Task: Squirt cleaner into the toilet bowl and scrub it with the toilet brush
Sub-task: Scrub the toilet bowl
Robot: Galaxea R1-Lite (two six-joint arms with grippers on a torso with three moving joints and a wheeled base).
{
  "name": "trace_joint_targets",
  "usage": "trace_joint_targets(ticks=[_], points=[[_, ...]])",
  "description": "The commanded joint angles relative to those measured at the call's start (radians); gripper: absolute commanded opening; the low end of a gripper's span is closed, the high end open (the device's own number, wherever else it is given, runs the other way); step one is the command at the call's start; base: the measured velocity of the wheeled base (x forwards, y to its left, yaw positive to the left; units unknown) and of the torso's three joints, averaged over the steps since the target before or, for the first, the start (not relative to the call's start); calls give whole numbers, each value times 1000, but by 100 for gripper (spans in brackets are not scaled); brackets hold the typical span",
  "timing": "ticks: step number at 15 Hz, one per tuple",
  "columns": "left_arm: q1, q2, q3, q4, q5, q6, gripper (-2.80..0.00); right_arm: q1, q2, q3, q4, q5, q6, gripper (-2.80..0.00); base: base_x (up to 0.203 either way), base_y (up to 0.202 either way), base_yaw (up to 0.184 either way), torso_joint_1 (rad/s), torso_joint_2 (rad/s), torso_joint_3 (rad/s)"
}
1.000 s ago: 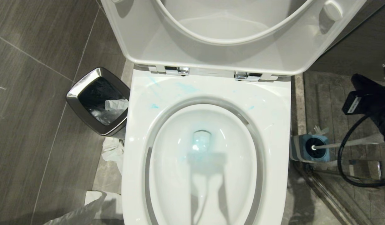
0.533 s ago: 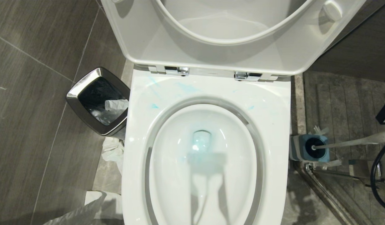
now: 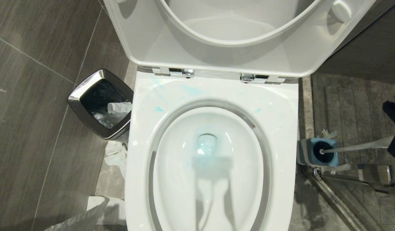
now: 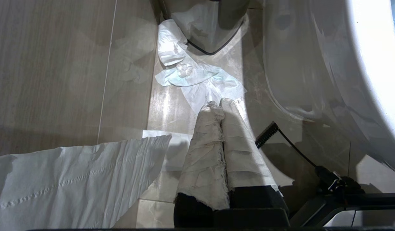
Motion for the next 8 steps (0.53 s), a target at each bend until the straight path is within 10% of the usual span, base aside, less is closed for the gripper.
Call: trace_joint_targets(ticks=[1, 8], points=[[0, 1, 8, 0, 1, -1, -280, -30, -148, -10, 212, 200, 8, -280, 0, 0, 0, 0, 0, 0], [0, 1, 8, 0, 1, -1, -280, -443, -396, -14, 664, 769, 104, -280, 0, 0, 0, 0, 0, 0]])
